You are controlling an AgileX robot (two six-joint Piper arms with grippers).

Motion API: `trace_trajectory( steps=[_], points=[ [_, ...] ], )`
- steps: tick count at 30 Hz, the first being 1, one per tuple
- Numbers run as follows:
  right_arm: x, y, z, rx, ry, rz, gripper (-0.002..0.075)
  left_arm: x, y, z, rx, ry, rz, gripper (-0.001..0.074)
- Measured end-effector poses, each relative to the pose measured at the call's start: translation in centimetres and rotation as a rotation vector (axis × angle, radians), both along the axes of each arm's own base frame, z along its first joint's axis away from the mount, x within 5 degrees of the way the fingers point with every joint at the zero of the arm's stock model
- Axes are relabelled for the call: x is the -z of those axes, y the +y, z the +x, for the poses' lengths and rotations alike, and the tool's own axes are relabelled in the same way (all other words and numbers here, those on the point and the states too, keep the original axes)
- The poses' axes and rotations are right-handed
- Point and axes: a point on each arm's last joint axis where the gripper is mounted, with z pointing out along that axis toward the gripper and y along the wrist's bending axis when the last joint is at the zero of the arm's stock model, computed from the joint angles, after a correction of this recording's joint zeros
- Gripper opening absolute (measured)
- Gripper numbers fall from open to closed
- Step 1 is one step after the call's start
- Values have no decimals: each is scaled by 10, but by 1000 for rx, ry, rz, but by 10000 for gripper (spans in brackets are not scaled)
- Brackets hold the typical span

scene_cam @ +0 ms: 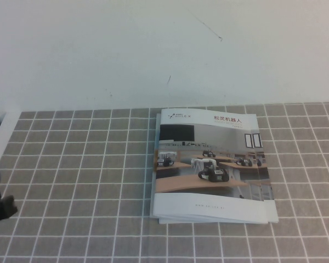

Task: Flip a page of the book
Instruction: Open the closed book

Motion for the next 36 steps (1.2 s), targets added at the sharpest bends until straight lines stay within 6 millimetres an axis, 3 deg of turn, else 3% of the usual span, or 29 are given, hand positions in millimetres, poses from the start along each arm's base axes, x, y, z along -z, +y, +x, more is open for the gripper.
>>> trace_trajectory(
  steps=[4, 9, 15, 18, 23, 28, 31, 36],
  points=[
    [28, 5, 34, -123, 239, -164, -1, 16, -4, 29, -24, 52, -55, -4],
    [52, 10, 66, -186, 374, -144, -1, 38, -8, 57, -71, 123, -127, -4],
    [71, 17, 88, -258, 450, -79, -1, 74, -11, 77, -108, 290, -151, -4],
    [74, 24, 94, -341, 448, -78, -1, 84, -11, 82, -110, 327, -147, -4],
    [66, 41, 109, -540, 435, 5, -1, 79, -10, 87, -102, 249, -124, -4],
    [57, 56, 138, -703, 436, 122, -1, 68, -13, 93, -96, 110, -114, -4],
    [59, 59, 160, -754, 463, 155, -1, 62, -27, 95, -19, 18, -74, -4],
    [72, 67, 192, -795, 511, 160, -1, 44, -70, 92, 213, -212, -1, -4]
  ],
)
